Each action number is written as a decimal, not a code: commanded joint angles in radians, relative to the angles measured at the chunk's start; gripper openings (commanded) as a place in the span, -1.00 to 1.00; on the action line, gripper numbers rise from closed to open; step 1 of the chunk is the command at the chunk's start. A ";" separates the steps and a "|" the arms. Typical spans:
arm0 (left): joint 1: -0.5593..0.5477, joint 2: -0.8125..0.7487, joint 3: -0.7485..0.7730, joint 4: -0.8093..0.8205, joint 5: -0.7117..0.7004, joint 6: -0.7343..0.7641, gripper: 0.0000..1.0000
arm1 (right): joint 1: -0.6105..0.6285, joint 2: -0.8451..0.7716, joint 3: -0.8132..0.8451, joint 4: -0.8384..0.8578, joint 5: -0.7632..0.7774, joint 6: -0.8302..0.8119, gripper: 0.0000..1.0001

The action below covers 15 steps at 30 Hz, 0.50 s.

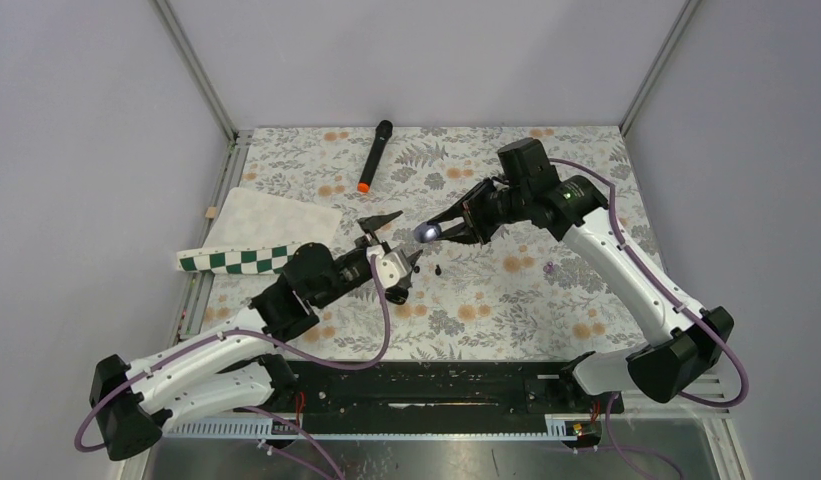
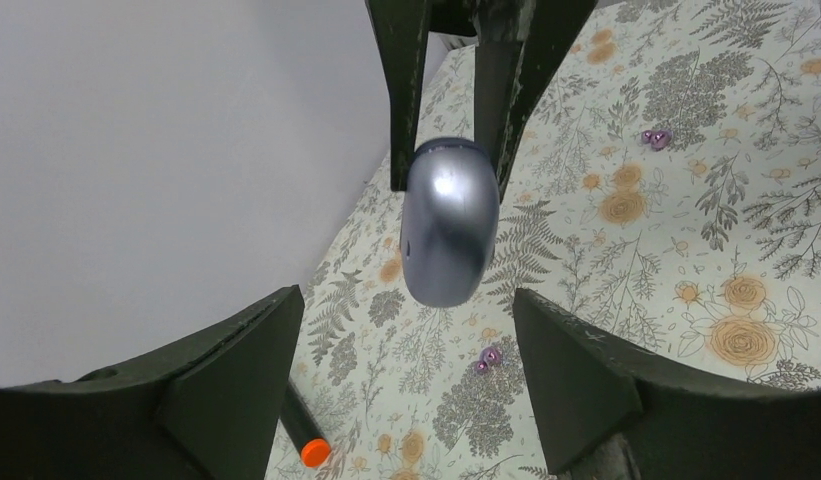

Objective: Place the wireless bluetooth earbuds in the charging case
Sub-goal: Pick up the plastic bottle from the center of the board.

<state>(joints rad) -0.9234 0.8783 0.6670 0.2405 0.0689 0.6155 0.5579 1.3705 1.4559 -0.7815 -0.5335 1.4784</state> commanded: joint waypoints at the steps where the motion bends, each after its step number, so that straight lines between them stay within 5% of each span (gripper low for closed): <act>1: 0.003 -0.010 0.056 0.062 0.047 -0.032 0.55 | 0.016 0.007 0.050 0.011 0.018 0.031 -1.00; 15: -0.021 0.007 0.069 0.058 0.052 -0.040 0.37 | 0.029 0.027 0.064 0.061 0.013 0.060 -1.00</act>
<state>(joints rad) -0.9348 0.8791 0.6888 0.2409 0.1020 0.5819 0.5716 1.3903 1.4746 -0.7471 -0.5316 1.5158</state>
